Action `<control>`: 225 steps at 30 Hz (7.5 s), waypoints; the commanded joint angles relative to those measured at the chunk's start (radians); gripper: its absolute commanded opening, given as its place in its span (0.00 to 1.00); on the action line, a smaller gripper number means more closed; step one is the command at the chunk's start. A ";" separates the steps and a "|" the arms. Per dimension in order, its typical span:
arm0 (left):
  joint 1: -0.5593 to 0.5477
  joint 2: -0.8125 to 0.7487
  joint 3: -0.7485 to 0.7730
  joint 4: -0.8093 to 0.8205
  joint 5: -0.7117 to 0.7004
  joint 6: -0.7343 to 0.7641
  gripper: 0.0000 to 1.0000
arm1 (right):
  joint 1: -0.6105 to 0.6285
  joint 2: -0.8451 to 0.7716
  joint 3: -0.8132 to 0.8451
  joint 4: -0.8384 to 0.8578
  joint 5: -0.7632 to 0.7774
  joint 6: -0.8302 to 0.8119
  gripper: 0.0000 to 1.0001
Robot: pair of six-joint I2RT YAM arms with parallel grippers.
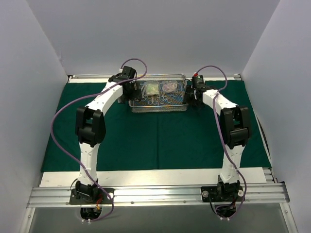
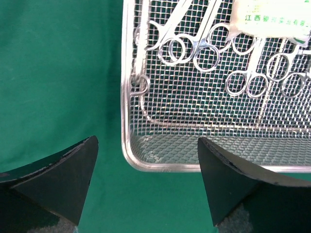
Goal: Open and lay out the surgical kit
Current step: Pick up the container from the surgical kit, then place the container in the surgical kit, then pick up the medical item from the container.
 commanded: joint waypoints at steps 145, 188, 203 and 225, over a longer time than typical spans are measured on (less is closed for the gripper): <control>0.299 -0.543 -0.554 0.215 0.027 0.159 0.92 | 0.533 -0.094 0.091 0.186 0.089 -0.022 0.68; -0.046 -0.231 -0.342 0.132 0.012 0.164 0.62 | 0.217 -0.683 -0.425 0.034 0.203 -0.086 0.88; 0.159 -0.311 -0.258 0.118 0.058 0.078 0.83 | 0.208 -0.680 -0.399 0.005 0.188 -0.099 0.87; 0.348 0.080 0.054 0.105 0.137 0.124 0.51 | 0.207 -0.717 -0.466 0.023 0.172 -0.049 0.86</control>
